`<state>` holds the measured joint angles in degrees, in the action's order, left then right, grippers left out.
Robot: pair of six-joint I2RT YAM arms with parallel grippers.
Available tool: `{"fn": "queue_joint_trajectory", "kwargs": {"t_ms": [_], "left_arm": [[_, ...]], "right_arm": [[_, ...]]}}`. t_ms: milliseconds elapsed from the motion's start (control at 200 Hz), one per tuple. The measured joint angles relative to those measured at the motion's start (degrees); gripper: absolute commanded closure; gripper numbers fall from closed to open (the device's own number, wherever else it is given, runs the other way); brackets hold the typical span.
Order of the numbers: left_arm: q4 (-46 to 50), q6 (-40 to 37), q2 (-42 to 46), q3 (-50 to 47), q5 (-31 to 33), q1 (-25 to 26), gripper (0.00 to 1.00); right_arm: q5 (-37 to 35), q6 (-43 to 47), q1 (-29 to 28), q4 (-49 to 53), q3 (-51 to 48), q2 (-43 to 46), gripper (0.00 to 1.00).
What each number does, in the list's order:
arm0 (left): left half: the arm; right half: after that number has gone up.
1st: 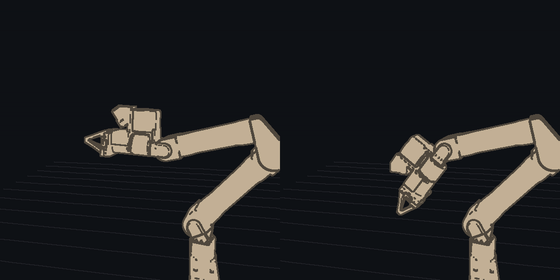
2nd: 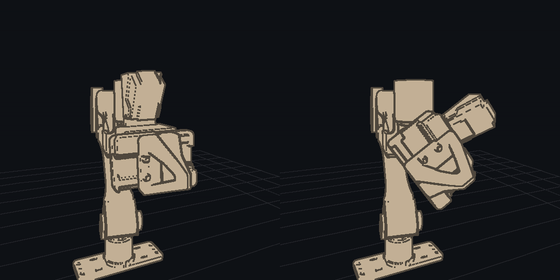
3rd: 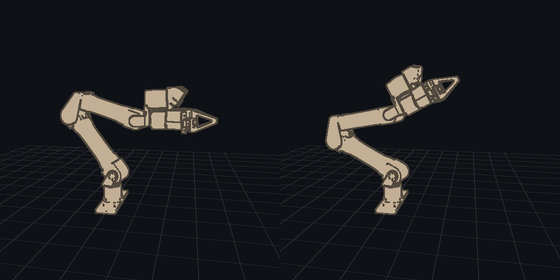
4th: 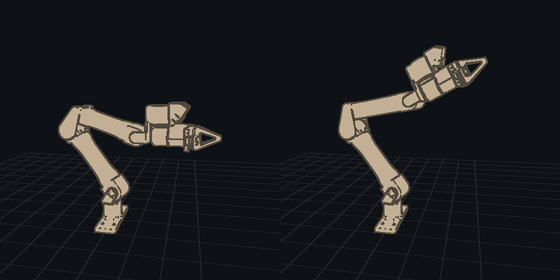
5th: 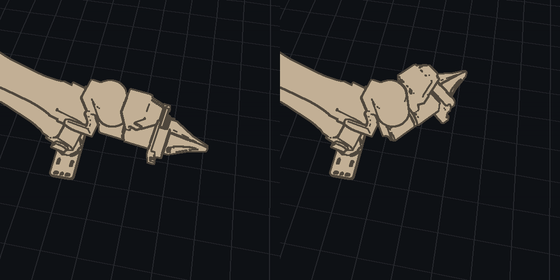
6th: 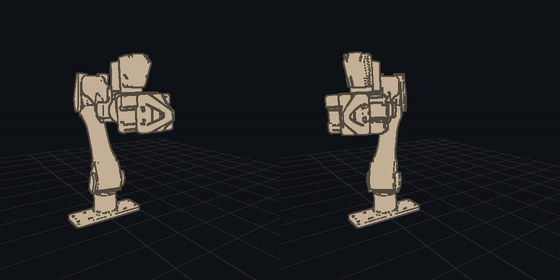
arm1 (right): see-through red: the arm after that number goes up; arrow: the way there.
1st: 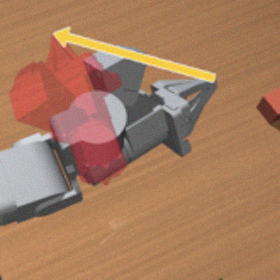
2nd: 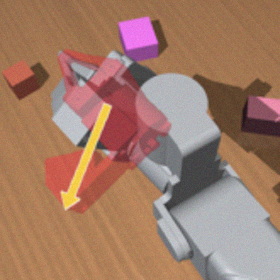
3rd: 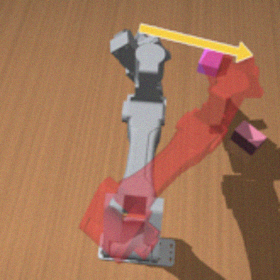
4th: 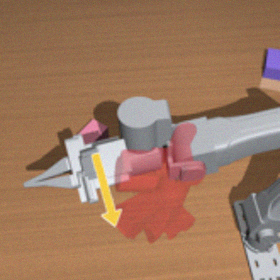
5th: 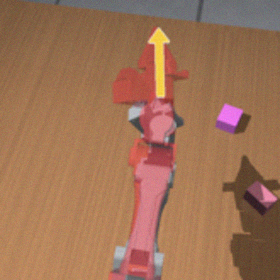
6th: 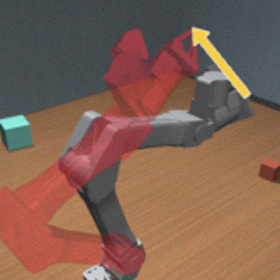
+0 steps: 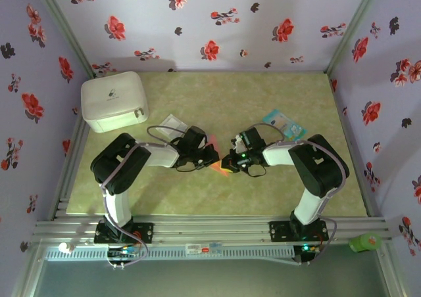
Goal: Fold a paper plane with a square sheet of paper (pick it up from the middle)
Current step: Fourth fold the wing at the center of the table.
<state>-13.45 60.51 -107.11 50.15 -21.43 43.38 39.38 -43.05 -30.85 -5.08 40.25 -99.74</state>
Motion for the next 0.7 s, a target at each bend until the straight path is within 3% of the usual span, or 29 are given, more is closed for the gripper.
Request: {"fn": "queue_joint_trajectory", "kwargs": {"t_ms": [230, 700], "left_arm": [[2.21, -1.38, 0.02, 0.92, -0.2, -2.69, 0.97], [8.41, -6.71, -2.71, 7.23, 0.42, -13.35, 0.93]], "right_arm": [[-0.66, 1.01, 0.0, -0.04, 0.15, 0.0, 1.0], [-0.63, 2.34, 0.0, 0.17, 0.2, 0.0, 1.0]]}}
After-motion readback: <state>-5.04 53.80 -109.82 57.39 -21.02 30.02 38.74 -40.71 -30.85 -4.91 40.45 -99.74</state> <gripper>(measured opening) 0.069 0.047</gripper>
